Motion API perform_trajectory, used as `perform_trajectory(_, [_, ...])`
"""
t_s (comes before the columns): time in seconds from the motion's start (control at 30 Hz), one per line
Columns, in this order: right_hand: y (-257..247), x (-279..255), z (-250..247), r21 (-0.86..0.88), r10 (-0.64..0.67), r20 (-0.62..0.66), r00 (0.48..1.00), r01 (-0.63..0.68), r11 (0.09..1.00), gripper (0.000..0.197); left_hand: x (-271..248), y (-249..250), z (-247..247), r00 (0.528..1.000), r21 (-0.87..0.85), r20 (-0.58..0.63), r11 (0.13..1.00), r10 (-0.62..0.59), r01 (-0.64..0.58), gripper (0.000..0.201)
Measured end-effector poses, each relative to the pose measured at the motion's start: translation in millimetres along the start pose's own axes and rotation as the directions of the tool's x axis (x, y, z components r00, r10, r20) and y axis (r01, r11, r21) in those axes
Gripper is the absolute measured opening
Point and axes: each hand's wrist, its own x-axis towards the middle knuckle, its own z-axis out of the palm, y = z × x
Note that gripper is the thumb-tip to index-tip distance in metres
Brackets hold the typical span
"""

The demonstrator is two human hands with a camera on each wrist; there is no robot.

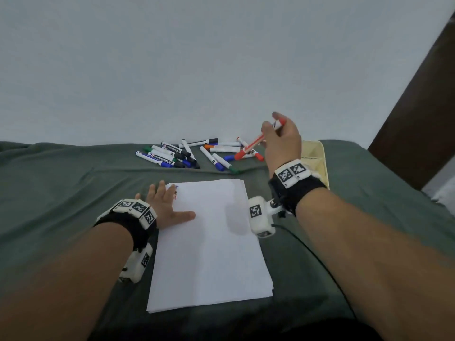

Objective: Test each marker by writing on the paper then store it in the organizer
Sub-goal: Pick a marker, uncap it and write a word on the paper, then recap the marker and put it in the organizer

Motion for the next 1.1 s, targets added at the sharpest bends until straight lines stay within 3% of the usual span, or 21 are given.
perform_trajectory(0.1, [-31.9, 37.2, -28.0, -0.184, -0.227, -0.063, 0.972, 0.213, 0.96, 0.044, -2.8, 1.6, -2.2, 1.0, 0.011, -0.003, 1.0, 0.003, -0.003, 0.114])
perform_trajectory(0.27, [-55.6, 69.8, -69.4, -0.332, -0.398, -0.083, 0.913, 0.352, 0.875, 0.035, -5.0, 4.2, -1.8, 1.0, 0.015, -0.011, 1.0, -0.006, 0.006, 0.114])
perform_trajectory(0.43, [-32.2, 67.7, -82.3, -0.567, -0.308, 0.102, 0.946, 0.31, 0.763, 0.031, -6.5, 5.6, -2.4, 1.0, 0.018, -0.019, 1.0, -0.006, 0.007, 0.113])
perform_trajectory(0.6, [-3.7, 56.2, -82.5, -0.713, -0.101, 0.069, 0.992, 0.12, 0.691, 0.023, -11.1, 6.8, -5.9, 1.0, 0.018, 0.007, 1.0, -0.007, 0.007, 0.112])
perform_trajectory(0.73, [4.9, 47.3, -77.2, -0.775, -0.032, 0.085, 0.996, 0.086, 0.626, 0.031, -12.1, 7.0, -7.0, 1.0, 0.023, 0.017, 1.0, -0.005, 0.004, 0.112])
perform_trajectory(0.83, [3.1, 41.7, -65.6, -0.858, -0.096, 0.136, 0.986, 0.166, 0.487, 0.04, -11.2, 5.5, -6.0, 1.0, 0.024, 0.025, 1.0, -0.001, 0.0, 0.112])
perform_trajectory(0.9, [0.4, 34.5, -50.6, -0.857, -0.197, 0.245, 0.949, 0.307, 0.414, 0.043, -10.0, 4.8, -5.4, 1.0, 0.027, 0.021, 1.0, 0.004, -0.004, 0.111])
perform_trajectory(0.97, [-0.9, 23.5, -30.0, -0.786, -0.254, 0.381, 0.889, 0.456, 0.417, 0.045, -8.9, 4.1, -5.1, 1.0, 0.026, 0.022, 1.0, 0.007, -0.008, 0.112])
perform_trajectory(1.03, [2.1, 9.8, -8.0, -0.699, -0.192, 0.524, 0.83, 0.548, 0.46, 0.048, -7.4, 3.2, -4.7, 1.0, 0.022, 0.025, 1.0, 0.011, -0.011, 0.113])
perform_trajectory(1.1, [10.5, -5.2, 10.4, -0.645, -0.025, 0.65, 0.759, 0.569, 0.511, 0.054, -5.8, 2.9, -4.7, 1.0, 0.023, 0.022, 1.0, 0.007, -0.008, 0.113])
